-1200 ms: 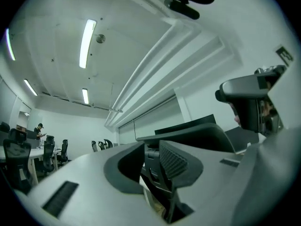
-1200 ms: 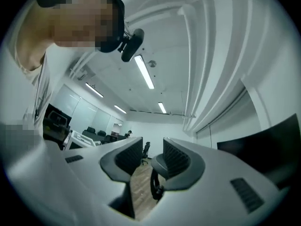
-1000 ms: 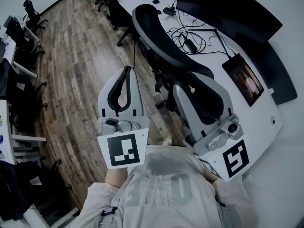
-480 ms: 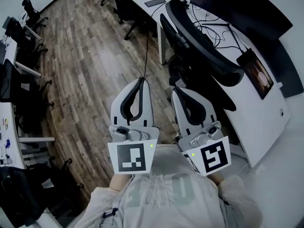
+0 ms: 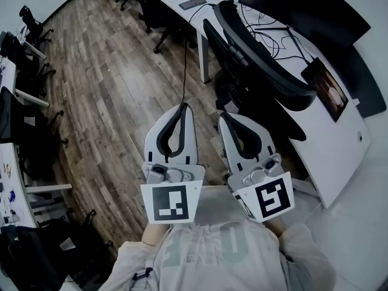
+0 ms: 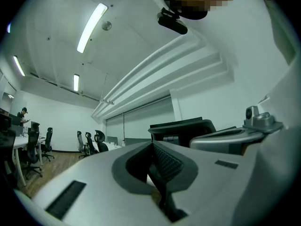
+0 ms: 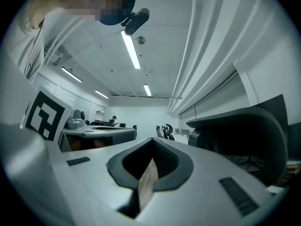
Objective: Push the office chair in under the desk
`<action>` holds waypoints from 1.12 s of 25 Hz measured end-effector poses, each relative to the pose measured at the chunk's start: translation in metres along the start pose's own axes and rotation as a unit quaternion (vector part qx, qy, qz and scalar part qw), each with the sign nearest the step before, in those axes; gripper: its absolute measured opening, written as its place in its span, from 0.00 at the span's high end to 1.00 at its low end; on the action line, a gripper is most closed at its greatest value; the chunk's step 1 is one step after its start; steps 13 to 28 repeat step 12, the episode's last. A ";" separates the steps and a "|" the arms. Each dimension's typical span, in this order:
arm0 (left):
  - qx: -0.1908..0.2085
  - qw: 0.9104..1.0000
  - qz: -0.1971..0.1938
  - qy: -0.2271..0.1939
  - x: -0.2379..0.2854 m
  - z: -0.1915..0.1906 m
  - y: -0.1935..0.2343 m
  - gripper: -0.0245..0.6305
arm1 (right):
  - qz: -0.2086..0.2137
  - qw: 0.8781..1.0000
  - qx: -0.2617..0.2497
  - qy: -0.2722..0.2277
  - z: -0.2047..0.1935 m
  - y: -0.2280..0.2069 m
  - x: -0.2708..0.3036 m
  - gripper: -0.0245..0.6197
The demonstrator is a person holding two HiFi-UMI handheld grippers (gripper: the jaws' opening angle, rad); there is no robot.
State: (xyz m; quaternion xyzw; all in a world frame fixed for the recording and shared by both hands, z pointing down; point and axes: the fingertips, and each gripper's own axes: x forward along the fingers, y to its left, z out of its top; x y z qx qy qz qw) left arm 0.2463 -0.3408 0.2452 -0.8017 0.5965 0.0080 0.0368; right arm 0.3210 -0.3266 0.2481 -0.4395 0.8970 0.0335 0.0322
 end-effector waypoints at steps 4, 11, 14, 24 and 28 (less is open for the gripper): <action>-0.006 1.000 0.001 0.004 0.002 -0.004 0.003 0.94 | 0.002 1.000 -0.006 0.000 0.001 -0.002 0.003 0.93; -0.017 1.000 0.002 0.012 -0.004 -0.010 0.005 0.94 | 0.010 1.000 -0.003 0.012 -0.005 0.006 0.002 0.93; -0.017 1.000 0.003 0.015 -0.005 -0.010 0.005 0.94 | 0.011 1.000 -0.002 0.013 -0.006 0.008 0.002 0.93; -0.017 1.000 0.003 0.015 -0.005 -0.010 0.005 0.94 | 0.011 1.000 -0.002 0.013 -0.006 0.008 0.002 0.93; -0.017 1.000 0.003 0.015 -0.005 -0.010 0.005 0.94 | 0.011 1.000 -0.002 0.013 -0.006 0.008 0.002 0.93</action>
